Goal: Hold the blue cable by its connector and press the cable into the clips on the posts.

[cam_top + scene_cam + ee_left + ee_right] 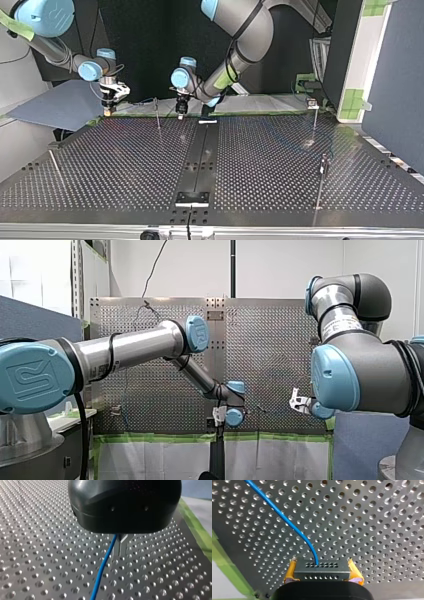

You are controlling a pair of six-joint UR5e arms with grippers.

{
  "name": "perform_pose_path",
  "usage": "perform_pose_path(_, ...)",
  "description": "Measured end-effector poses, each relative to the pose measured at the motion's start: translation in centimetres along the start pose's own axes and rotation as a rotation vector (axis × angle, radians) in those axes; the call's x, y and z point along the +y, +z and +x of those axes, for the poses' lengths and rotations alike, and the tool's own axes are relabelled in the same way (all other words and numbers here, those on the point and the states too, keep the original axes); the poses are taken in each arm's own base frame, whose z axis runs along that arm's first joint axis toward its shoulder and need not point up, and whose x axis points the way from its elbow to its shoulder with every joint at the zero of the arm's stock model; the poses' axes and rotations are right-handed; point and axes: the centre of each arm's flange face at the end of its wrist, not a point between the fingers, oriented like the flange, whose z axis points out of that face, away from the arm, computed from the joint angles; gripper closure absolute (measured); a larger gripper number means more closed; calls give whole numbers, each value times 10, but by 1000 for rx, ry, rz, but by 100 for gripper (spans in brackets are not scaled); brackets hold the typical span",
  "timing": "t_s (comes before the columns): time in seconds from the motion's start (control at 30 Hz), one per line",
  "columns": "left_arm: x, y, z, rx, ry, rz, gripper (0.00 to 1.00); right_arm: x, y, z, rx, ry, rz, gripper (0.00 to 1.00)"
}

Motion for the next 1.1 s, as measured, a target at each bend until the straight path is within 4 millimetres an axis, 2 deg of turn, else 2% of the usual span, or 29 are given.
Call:
perform_pose_path(0.2, 11, 3, 1, 6, 4, -18, 100, 2, 7, -1, 8, 0, 16, 100)
perform_pose_path(0.47, 16, 3, 4, 11, 10, -25, 100, 1, 17, -20, -17, -5, 29, 100)
perform_pose_path(1.1, 23, 9, -5, -18, 10, -102, 100, -11, 38, -12, 10, -7, 115, 100)
